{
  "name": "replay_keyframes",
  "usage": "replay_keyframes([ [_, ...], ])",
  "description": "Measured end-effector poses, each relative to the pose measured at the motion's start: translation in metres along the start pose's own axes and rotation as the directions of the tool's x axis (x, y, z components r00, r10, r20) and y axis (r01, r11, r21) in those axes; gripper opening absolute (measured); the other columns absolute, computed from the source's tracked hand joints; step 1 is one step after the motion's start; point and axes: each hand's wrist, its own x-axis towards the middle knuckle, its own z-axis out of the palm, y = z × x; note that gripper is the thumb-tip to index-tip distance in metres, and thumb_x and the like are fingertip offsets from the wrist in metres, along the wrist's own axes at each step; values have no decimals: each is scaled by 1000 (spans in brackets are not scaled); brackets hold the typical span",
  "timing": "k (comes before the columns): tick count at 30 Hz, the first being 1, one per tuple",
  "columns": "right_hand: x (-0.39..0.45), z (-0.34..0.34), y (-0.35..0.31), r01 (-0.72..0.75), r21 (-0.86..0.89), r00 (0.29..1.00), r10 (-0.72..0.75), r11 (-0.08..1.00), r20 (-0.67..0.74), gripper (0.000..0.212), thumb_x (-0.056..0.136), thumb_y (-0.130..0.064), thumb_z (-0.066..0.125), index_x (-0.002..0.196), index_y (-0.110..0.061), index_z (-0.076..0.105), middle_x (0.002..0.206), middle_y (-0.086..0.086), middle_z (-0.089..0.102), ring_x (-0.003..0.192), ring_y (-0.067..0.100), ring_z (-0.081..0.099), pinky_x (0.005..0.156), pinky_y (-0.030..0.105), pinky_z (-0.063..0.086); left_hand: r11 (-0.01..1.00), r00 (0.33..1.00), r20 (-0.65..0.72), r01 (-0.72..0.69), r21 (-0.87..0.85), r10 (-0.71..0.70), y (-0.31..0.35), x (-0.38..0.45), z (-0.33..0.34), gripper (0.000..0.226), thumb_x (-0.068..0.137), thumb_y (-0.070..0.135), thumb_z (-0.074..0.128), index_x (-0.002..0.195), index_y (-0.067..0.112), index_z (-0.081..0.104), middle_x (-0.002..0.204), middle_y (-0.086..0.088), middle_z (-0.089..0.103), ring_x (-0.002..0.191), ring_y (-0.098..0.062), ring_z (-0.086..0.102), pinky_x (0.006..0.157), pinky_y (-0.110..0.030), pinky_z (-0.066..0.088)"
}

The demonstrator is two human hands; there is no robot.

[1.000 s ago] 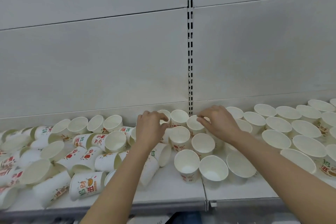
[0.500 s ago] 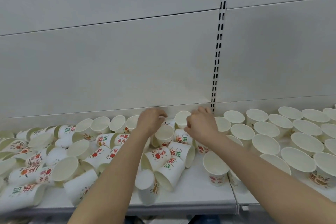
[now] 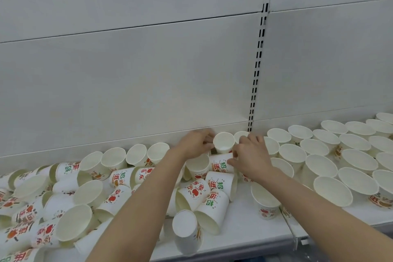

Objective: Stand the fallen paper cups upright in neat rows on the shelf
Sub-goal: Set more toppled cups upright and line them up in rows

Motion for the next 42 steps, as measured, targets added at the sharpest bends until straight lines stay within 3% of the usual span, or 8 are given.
replay_keyframes([
  [6,14,1,15,-100,51,992,103,994,-76,34,89,-43,51,114,-22,62,111,-1,62,108,25,47,88,35,25,954,998,-46,-31,297,46,7,13,13,60,75,69,59,123,33,54,113,8,64,109,-19,56,98,-42,44],
  [9,18,2,21,-99,62,995,97,993,25,37,94,-44,43,117,-22,61,117,0,63,111,25,48,90,37,26,949,997,-52,-33,313,52,12,14,16,54,83,59,57,128,32,50,117,6,64,116,-21,52,103,-44,39],
  [12,10,1,21,-50,156,993,66,987,-99,26,91,-38,53,102,-20,69,103,0,67,103,27,52,87,37,26,955,995,-87,-18,296,46,6,9,3,24,92,27,52,115,26,54,115,7,67,110,-20,58,92,-35,43],
  [15,0,-4,12,16,156,989,8,988,-149,16,85,-33,61,85,-22,73,92,-3,64,99,26,49,85,37,25,906,996,45,-85,415,73,1,3,-13,39,89,3,47,115,29,60,122,9,63,110,-19,57,81,-29,42],
  [21,-9,-10,-1,-29,14,1000,29,999,-4,27,85,-42,54,98,-25,70,109,-1,53,111,26,37,94,38,22,743,983,116,-184,644,142,5,-4,-25,29,84,14,60,109,28,65,118,7,59,110,-16,55,78,-28,40],
  [32,-9,-10,-25,-102,-188,991,117,977,70,44,90,-51,47,110,-17,66,129,10,48,124,33,29,103,47,9,833,973,-205,23,553,109,-4,-49,-23,14,89,36,60,97,30,70,101,9,63,97,-16,59,65,-26,36],
  [37,-4,-3,-32,-285,-47,941,289,957,178,43,83,-52,55,112,-20,61,123,6,52,121,33,32,102,45,20,929,946,-310,34,368,88,0,-66,-11,25,93,43,54,113,33,67,119,15,61,98,-12,61,77,-29,47],
  [42,-4,-9,-38,-335,82,942,334,939,30,17,82,-37,58,89,-24,67,101,0,61,109,28,44,95,42,24,947,964,-243,-23,319,105,13,-91,-5,28,87,54,60,106,34,68,106,15,64,93,-6,55,74,-30,46],
])
